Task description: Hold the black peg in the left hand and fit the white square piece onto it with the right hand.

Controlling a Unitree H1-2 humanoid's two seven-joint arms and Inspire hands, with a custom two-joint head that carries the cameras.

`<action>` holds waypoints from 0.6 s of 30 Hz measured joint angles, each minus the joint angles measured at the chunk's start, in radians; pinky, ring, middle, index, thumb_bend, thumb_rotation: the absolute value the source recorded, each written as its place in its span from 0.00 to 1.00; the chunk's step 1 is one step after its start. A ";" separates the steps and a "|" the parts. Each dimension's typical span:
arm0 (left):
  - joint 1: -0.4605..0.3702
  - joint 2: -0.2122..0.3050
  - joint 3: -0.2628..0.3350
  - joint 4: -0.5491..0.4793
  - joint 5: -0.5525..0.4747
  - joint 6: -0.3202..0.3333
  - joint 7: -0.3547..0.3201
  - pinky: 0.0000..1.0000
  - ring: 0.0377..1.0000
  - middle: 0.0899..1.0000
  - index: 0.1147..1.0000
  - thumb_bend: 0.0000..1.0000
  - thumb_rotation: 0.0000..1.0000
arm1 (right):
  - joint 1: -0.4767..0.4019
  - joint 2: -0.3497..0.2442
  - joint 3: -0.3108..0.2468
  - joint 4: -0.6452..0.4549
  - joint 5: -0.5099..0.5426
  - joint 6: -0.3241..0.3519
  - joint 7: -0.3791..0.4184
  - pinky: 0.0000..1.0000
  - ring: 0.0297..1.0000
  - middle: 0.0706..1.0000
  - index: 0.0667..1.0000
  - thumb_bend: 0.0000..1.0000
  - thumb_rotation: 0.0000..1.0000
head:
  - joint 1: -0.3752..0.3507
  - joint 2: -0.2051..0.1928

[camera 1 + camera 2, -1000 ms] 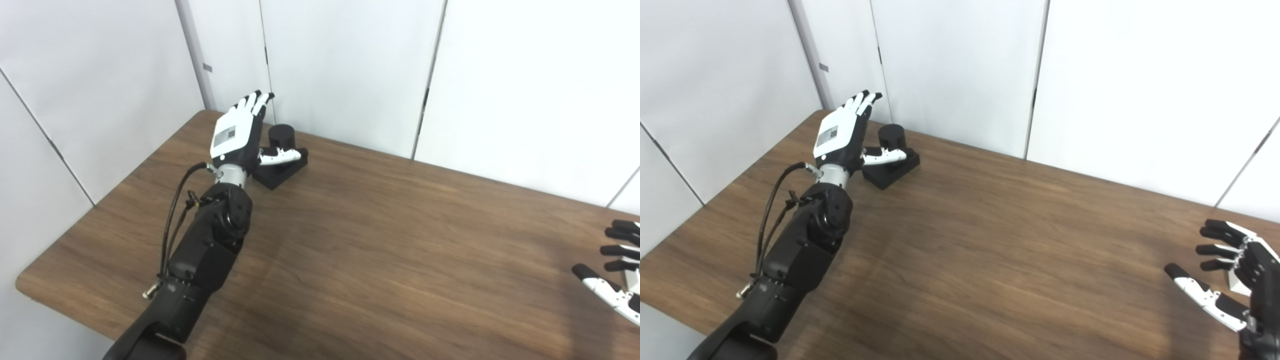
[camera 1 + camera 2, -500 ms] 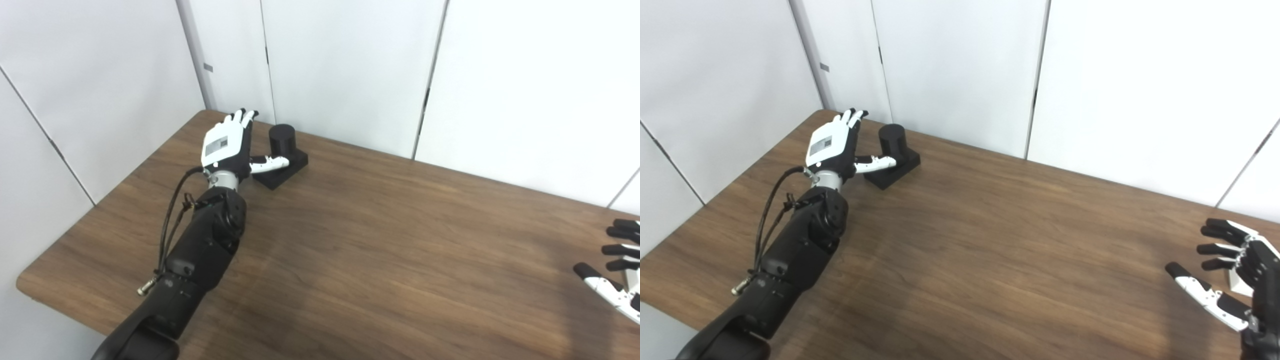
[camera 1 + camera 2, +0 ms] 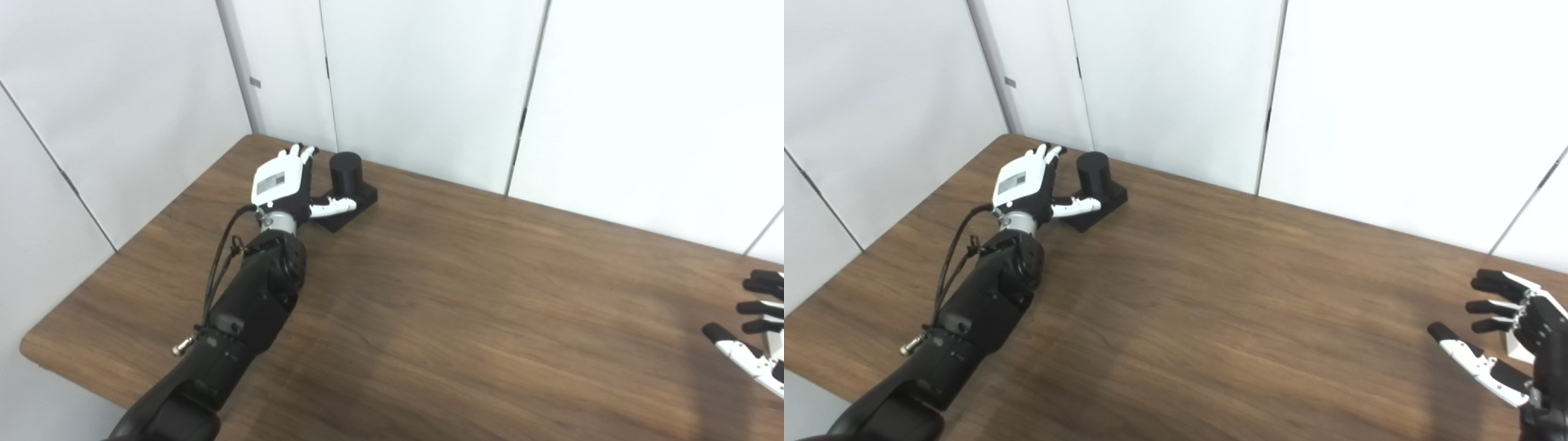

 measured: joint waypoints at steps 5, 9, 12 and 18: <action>0.000 0.007 -0.023 0.044 -0.004 0.000 -0.017 0.91 1.00 1.00 0.83 1.00 0.66 | 0.001 0.000 0.000 0.000 0.000 0.000 0.000 0.45 0.56 0.65 0.64 0.54 0.00 | -0.003 0.005; -0.011 0.026 -0.054 0.071 0.006 0.001 -0.051 0.92 1.00 1.00 0.82 1.00 0.64 | 0.001 0.000 0.000 -0.001 0.000 0.001 0.001 0.45 0.55 0.65 0.65 0.54 0.00 | -0.003 0.008; -0.030 0.050 -0.094 0.092 0.025 0.002 -0.080 0.93 1.00 1.00 0.81 1.00 0.62 | 0.004 -0.001 0.000 -0.010 0.001 0.001 0.003 0.45 0.56 0.65 0.64 0.53 0.00 | 0.000 0.009; -0.079 0.086 -0.143 0.130 0.039 0.001 -0.100 0.95 1.00 1.00 0.81 1.00 0.63 | 0.007 -0.002 0.000 -0.010 0.002 0.002 0.012 0.45 0.55 0.65 0.64 0.53 0.00 | 0.000 0.012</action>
